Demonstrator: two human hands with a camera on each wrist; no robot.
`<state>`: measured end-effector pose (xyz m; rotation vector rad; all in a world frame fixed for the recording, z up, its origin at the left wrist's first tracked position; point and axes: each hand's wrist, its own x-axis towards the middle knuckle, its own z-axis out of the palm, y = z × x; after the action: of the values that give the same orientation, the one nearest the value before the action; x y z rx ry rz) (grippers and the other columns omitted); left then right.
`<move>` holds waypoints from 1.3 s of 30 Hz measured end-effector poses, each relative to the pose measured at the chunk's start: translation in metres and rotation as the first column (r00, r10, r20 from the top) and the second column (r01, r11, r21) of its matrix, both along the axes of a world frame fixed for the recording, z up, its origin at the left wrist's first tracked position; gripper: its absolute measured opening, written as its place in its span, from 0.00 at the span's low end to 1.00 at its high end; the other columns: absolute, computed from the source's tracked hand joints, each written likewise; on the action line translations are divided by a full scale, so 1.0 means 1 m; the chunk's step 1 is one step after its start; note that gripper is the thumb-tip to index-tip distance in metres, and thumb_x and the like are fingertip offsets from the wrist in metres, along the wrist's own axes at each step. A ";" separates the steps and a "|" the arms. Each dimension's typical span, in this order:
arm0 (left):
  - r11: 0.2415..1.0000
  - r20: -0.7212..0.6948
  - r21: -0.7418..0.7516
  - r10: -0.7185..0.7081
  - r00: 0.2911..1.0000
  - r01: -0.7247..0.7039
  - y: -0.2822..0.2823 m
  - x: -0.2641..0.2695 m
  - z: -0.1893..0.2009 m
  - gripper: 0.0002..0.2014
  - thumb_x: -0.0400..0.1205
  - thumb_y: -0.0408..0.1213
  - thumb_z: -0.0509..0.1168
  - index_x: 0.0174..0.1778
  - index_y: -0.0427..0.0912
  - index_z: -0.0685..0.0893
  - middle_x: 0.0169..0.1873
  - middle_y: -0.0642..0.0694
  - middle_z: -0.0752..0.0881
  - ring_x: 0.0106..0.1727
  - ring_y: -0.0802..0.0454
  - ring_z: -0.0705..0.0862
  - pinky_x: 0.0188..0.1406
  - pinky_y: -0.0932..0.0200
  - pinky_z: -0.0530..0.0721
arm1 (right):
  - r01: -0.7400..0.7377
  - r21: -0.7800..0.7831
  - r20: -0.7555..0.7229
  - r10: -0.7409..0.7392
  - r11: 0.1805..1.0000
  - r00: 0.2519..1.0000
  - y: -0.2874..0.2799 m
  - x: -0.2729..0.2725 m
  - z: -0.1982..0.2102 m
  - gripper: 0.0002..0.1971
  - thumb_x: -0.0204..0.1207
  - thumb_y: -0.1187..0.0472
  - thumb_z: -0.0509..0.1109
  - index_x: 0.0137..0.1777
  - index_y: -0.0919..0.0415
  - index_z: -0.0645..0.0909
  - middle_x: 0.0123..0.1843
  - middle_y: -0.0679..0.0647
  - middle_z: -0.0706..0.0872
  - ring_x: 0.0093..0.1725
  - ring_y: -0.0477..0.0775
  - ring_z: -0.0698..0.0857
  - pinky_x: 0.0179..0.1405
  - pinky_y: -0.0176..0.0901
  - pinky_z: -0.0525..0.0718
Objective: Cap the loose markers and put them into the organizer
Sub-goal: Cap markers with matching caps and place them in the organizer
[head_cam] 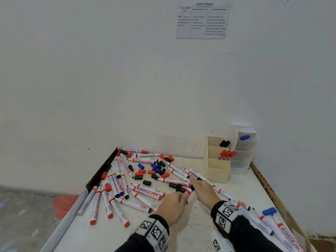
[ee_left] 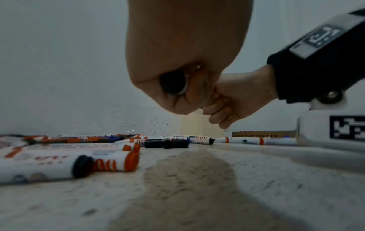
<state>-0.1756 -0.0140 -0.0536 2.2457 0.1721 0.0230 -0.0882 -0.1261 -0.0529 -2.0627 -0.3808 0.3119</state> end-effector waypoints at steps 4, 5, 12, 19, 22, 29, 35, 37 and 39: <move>0.878 -0.256 -0.474 -0.063 0.965 -0.068 0.002 -0.002 0.009 0.21 0.85 0.56 0.47 0.33 0.46 0.68 0.19 0.55 0.66 0.15 0.58 0.59 0.14 0.69 0.57 | -0.058 0.090 0.000 0.058 0.994 0.998 0.003 -0.006 0.000 0.20 0.84 0.51 0.54 0.29 0.55 0.64 0.25 0.48 0.63 0.25 0.45 0.64 0.29 0.38 0.62; 0.850 -0.280 -0.522 -0.092 0.956 -0.071 0.005 -0.001 0.009 0.21 0.85 0.57 0.48 0.32 0.46 0.67 0.17 0.56 0.65 0.15 0.58 0.57 0.14 0.70 0.55 | -0.071 0.105 -0.001 0.071 0.992 0.997 0.002 -0.007 0.000 0.20 0.84 0.51 0.54 0.29 0.55 0.65 0.25 0.49 0.64 0.25 0.45 0.64 0.29 0.37 0.63; 0.921 -0.191 -0.389 -0.107 0.976 0.025 0.013 0.018 0.018 0.22 0.85 0.55 0.48 0.45 0.43 0.81 0.31 0.50 0.80 0.29 0.54 0.76 0.33 0.62 0.75 | -0.162 0.078 0.086 0.155 0.984 0.984 -0.003 0.008 0.025 0.14 0.83 0.52 0.58 0.38 0.57 0.72 0.26 0.47 0.73 0.19 0.38 0.69 0.23 0.33 0.69; 0.991 -0.195 0.094 0.110 0.975 -0.093 0.050 0.048 0.004 0.21 0.86 0.38 0.55 0.76 0.42 0.68 0.75 0.44 0.71 0.74 0.49 0.72 0.74 0.56 0.69 | 0.097 0.199 0.367 -0.166 0.975 0.916 -0.027 0.059 0.086 0.06 0.81 0.62 0.62 0.55 0.59 0.75 0.42 0.48 0.81 0.43 0.53 0.85 0.45 0.42 0.87; 0.961 -0.200 0.257 0.160 0.967 -0.105 0.066 0.057 -0.006 0.20 0.84 0.39 0.57 0.74 0.49 0.71 0.76 0.44 0.69 0.72 0.48 0.73 0.73 0.54 0.73 | 0.192 0.273 0.462 -0.304 0.943 0.833 -0.039 0.080 0.102 0.07 0.82 0.64 0.60 0.57 0.58 0.72 0.37 0.51 0.83 0.38 0.47 0.83 0.37 0.24 0.81; 0.847 -0.264 0.525 0.073 0.962 0.080 0.084 0.080 -0.016 0.23 0.84 0.42 0.55 0.77 0.54 0.65 0.75 0.45 0.69 0.76 0.45 0.66 0.76 0.46 0.67 | 0.304 0.021 0.605 -0.254 0.952 0.755 -0.047 0.125 0.089 0.12 0.81 0.70 0.59 0.62 0.67 0.75 0.58 0.59 0.77 0.43 0.47 0.79 0.48 0.23 0.71; 0.733 -0.218 0.674 0.074 0.973 0.095 0.089 0.091 -0.016 0.19 0.83 0.41 0.59 0.70 0.48 0.72 0.71 0.46 0.72 0.72 0.45 0.70 0.72 0.45 0.71 | 0.438 -0.279 0.689 -0.140 0.855 0.711 -0.040 0.142 0.072 0.09 0.80 0.62 0.62 0.58 0.59 0.75 0.51 0.59 0.84 0.48 0.59 0.81 0.47 0.54 0.84; 0.729 -0.210 0.678 0.070 0.975 0.093 0.091 0.095 -0.018 0.19 0.82 0.39 0.60 0.70 0.48 0.72 0.71 0.46 0.72 0.72 0.45 0.70 0.72 0.45 0.71 | 0.488 -0.351 0.690 -0.131 0.799 0.712 -0.036 0.146 0.071 0.10 0.81 0.61 0.60 0.60 0.57 0.75 0.52 0.57 0.84 0.50 0.59 0.80 0.47 0.52 0.83; 0.718 -0.209 0.690 0.071 0.975 0.095 0.091 0.098 -0.018 0.19 0.82 0.38 0.60 0.70 0.47 0.72 0.72 0.46 0.73 0.73 0.45 0.70 0.73 0.45 0.70 | 0.491 -0.448 0.656 -0.098 0.747 0.748 -0.033 0.151 0.068 0.11 0.81 0.60 0.57 0.61 0.55 0.75 0.55 0.54 0.84 0.55 0.58 0.78 0.52 0.52 0.79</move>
<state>-0.0774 0.0773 -0.0721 3.0184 0.3097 -0.2073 0.0630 -0.1591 0.0152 -2.8002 -0.3145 -0.5355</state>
